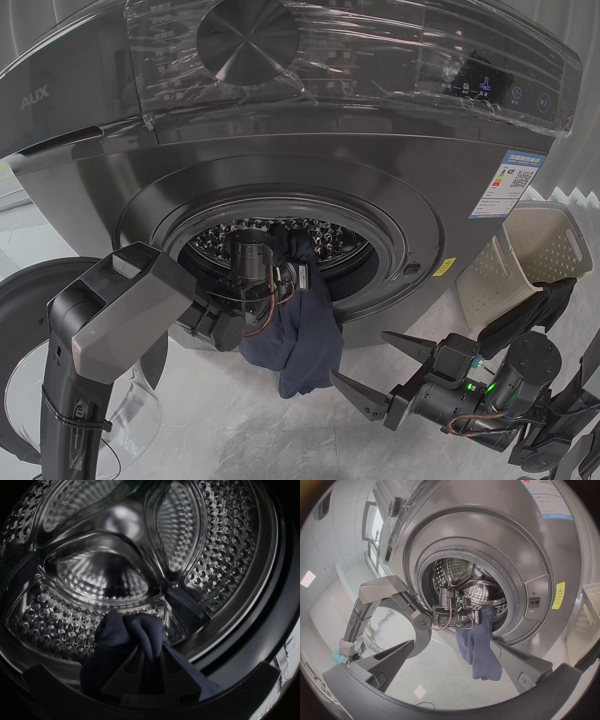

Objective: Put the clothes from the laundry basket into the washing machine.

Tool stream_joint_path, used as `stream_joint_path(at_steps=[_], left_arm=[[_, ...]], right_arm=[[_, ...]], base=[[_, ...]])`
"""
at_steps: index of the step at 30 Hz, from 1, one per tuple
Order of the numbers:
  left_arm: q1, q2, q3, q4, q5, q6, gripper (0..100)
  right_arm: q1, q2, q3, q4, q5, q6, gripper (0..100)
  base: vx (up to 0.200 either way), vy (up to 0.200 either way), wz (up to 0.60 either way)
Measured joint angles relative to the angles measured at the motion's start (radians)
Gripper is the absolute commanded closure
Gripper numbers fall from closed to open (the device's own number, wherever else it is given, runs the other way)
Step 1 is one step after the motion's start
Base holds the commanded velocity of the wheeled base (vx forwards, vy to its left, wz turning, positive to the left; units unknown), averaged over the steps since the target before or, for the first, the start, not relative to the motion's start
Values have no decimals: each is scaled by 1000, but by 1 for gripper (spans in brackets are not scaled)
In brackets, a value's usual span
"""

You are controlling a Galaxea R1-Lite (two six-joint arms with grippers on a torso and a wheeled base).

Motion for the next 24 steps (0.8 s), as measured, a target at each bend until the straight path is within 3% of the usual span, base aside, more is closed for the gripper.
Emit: stream_joint_path(at_steps=[14, 19, 20, 24], left_arm=[[34, 103, -452, -46, 84, -32, 100], [42, 141, -535, -47, 101, -39, 100], [42, 145, -536, -48, 103, -40, 0], [45, 147, -477, -48, 108, -42, 0]], right_arm=[[0, -1, -3, 0, 0, 0, 0], [0, -1, -4, 0, 1, 0, 0], [0, -1, -4, 0, 1, 0, 0], [0, -1, -5, 0, 1, 0, 0]], base=[[0, 0, 0], [0, 0, 0], [0, 0, 0], [0, 0, 0]])
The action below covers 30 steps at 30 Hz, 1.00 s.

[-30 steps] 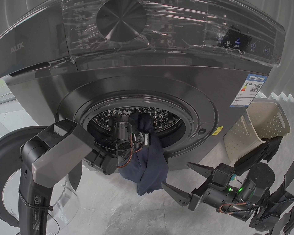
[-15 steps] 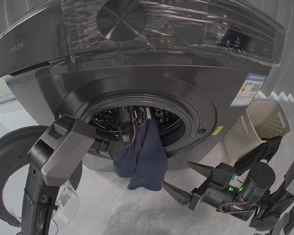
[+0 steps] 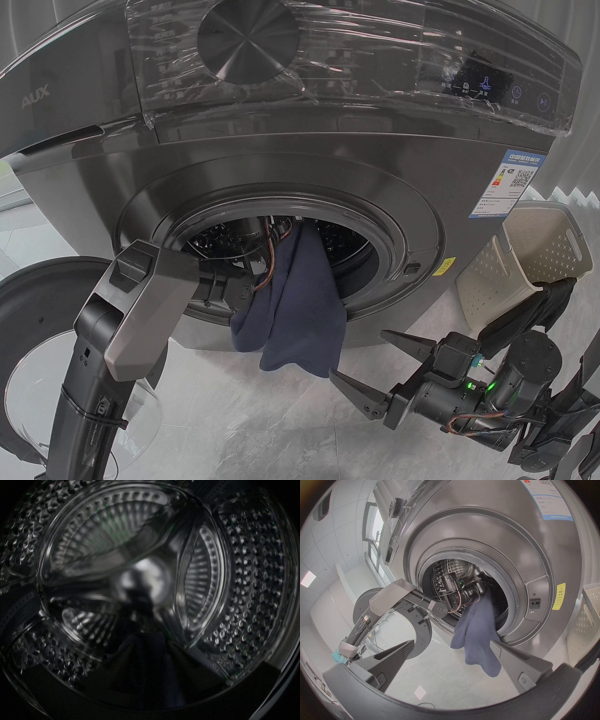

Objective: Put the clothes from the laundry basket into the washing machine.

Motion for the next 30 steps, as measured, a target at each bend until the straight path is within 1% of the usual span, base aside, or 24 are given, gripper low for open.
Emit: stream_joint_path(at_steps=[3, 6, 8, 10, 11, 15, 18, 19, 25, 30], left_arm=[[-8, -19, 89, 4, -2, -2, 0], [-12, -60, 211, 30, -13, -3, 0], [-19, -96, 297, 55, -29, -4, 0], [-31, -150, 401, 92, -57, -4, 0], [-31, -157, 414, 96, -60, -4, 0], [-47, -241, 576, 144, -99, 0, 0], [-56, -285, 656, 164, -121, 6, 0], [-58, -296, 675, 171, -126, 8, 100], [-64, -309, 711, 178, -129, 28, 100], [-70, -288, 691, 169, -132, 29, 100]], right_arm=[[0, 0, 0, 0, 0, 0, 0], [0, 0, 0, 0, 0, 0, 0], [0, 0, 0, 0, 0, 0, 0], [0, 0, 0, 0, 1, 0, 0], [0, 0, 0, 0, 0, 0, 0], [0, 0, 0, 0, 1, 0, 0], [0, 0, 0, 0, 0, 0, 0], [0, 0, 0, 0, 1, 0, 0], [3, 1, 0, 0, 0, 0, 0], [3, 1, -1, 0, -1, 0, 0]], base=[[0, 0, 0], [0, 0, 0], [0, 0, 0], [0, 0, 0], [0, 0, 0], [0, 0, 0], [0, 0, 0], [0, 0, 0], [0, 0, 0], [0, 0, 0]])
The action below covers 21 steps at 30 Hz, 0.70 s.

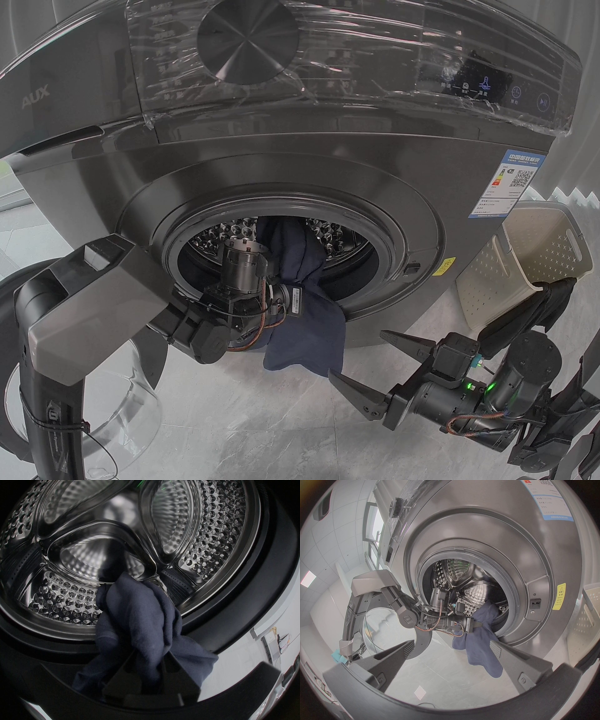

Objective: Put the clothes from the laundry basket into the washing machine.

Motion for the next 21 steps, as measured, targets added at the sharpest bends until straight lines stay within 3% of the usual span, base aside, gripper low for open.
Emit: stream_joint_path(at_steps=[8, 19, 20, 21], left_arm=[[2, 52, -132, -33, 10, -22, 100], [54, 159, -540, -119, 87, -60, 100], [56, 166, -556, -123, 90, -61, 0], [57, 173, -565, -125, 92, -61, 0]], right_arm=[[1, -1, -3, -3, -1, 0, 0], [0, -3, -6, -7, -1, 0, 0], [0, -3, -6, -6, 0, 0, 0], [0, -3, -6, -7, 0, 0, 0]], base=[[0, 0, 0], [0, 0, 0], [0, 0, 0], [0, 0, 0]])
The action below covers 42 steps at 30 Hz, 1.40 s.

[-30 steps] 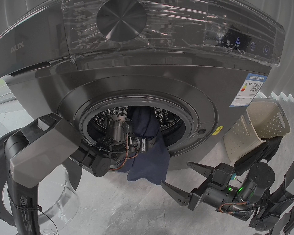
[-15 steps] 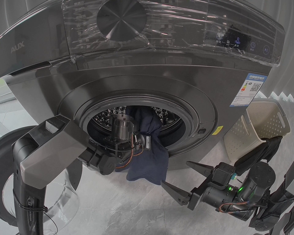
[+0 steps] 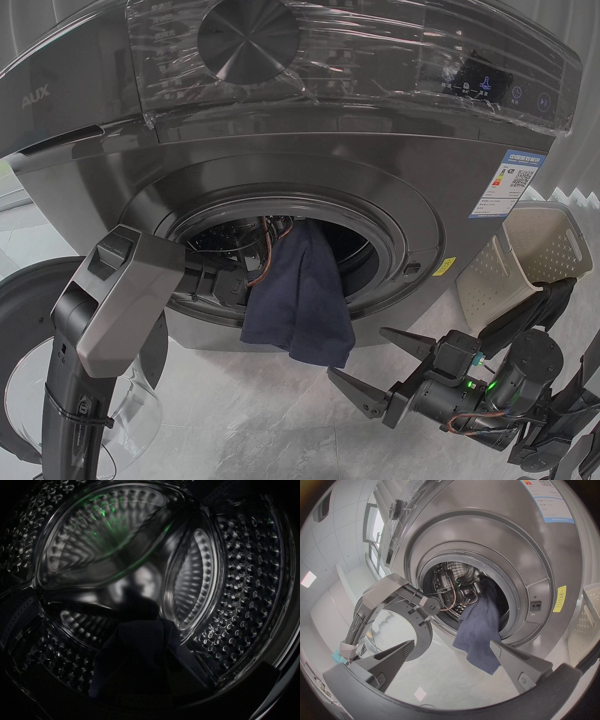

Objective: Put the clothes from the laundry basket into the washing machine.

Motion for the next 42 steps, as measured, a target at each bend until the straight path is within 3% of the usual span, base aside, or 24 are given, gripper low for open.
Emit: stream_joint_path(at_steps=[6, 19, 20, 30, 35, 42], left_arm=[[5, 12, 59, 3, 4, -9, 0], [-35, -119, 446, 118, -62, -13, 0], [-40, -130, 466, 129, -66, -12, 100], [-50, -137, 477, 120, -77, -9, 100], [-46, -107, 369, 69, -65, -16, 100], [-33, -44, 158, -17, -10, -21, 100]], right_arm=[[0, 0, 0, 0, 1, 0, 0], [0, 0, 1, 0, 1, 0, 0], [0, 1, 1, 0, 1, 1, 0], [0, 2, -1, 0, 1, 1, 0], [0, 1, -1, 0, 1, 1, 0], [0, 1, -2, 0, 1, 1, 0]], base=[[0, 0, 0], [0, 0, 0], [0, 0, 0], [0, 0, 0], [0, 0, 0], [0, 0, 0]])
